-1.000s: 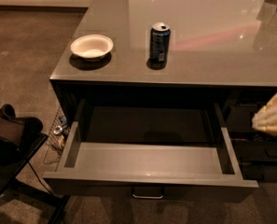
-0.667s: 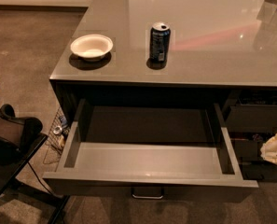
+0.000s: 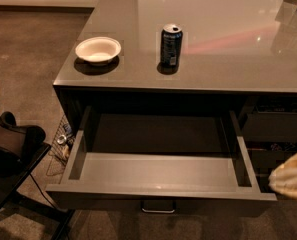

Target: Close top drawer

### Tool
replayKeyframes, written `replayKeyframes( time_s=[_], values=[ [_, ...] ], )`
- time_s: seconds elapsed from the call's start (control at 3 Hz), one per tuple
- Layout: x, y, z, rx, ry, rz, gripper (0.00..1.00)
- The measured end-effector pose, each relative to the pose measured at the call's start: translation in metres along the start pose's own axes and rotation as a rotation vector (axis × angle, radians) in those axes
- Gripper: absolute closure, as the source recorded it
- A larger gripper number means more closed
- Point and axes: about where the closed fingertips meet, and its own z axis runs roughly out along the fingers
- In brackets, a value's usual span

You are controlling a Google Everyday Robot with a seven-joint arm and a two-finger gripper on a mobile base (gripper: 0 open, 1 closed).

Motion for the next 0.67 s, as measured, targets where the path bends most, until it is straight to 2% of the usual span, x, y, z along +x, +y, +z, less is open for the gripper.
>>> replayKeyframes(
  time_s=[0.33,0.67],
  values=[
    [0.012,0.049,0.031,0.007,-0.069,0.026,1.00],
    [0.029,0.101,0.077,-0.006,-0.150,0.073,1.00]
  ],
)
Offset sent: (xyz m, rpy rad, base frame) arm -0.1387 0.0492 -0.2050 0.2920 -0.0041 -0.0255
